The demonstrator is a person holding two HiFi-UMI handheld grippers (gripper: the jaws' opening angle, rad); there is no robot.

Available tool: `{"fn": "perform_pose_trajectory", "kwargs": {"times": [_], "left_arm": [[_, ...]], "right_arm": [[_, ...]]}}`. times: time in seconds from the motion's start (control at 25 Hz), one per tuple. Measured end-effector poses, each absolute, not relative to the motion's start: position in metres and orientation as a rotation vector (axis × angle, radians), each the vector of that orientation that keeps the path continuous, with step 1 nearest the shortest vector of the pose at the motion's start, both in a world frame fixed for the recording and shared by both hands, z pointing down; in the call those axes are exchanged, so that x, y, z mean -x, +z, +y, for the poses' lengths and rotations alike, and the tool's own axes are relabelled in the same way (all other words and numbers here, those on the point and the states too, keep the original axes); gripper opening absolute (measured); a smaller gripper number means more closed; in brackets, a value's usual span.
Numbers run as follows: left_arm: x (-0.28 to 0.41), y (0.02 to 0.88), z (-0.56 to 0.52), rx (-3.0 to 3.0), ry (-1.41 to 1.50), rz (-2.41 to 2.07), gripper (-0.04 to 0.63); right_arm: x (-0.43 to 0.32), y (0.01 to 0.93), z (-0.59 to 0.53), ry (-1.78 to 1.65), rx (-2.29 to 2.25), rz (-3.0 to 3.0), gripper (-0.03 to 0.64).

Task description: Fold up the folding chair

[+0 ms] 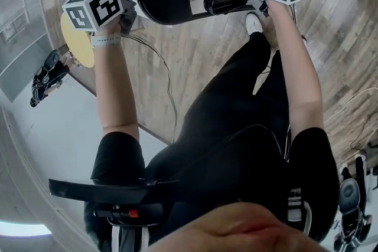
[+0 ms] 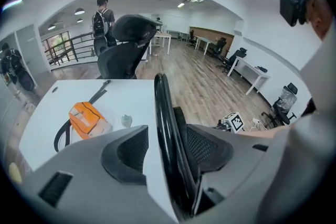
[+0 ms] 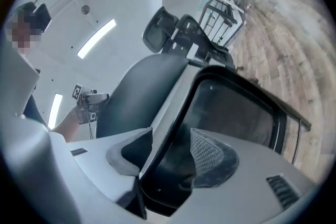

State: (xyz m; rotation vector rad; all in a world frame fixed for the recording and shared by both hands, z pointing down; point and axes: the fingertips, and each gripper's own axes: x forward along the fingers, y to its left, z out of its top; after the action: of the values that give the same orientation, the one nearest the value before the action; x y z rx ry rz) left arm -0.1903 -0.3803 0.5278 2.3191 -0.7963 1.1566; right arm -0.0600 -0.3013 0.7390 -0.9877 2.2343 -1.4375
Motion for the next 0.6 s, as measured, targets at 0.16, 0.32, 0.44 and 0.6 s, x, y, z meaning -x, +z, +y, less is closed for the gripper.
{"fn": "perform_pose_trajectory", "kwargs": {"times": [0.16, 0.32, 0.44, 0.6], "left_arm": [[0.191, 0.49, -0.351, -2.471, 0.931, -0.882, 0.216], [0.151, 0.459, -0.284, -2.608, 0.628, -0.78, 0.214], [0.114, 0.445, -0.221, -2.635, 0.451, -0.705, 0.108], [0.079, 0.423, -0.131, -2.725, 0.375, -0.572, 0.019]], "right_arm": [[0.013, 0.685, -0.27, -1.165, 1.173, 2.343, 0.206], [-0.019, 0.609, -0.22, -0.938, 1.203, 2.541, 0.188], [-0.039, 0.559, -0.173, -0.806, 1.252, 2.683, 0.136], [-0.038, 0.499, -0.107, -0.655, 1.311, 2.822, 0.039]]}}
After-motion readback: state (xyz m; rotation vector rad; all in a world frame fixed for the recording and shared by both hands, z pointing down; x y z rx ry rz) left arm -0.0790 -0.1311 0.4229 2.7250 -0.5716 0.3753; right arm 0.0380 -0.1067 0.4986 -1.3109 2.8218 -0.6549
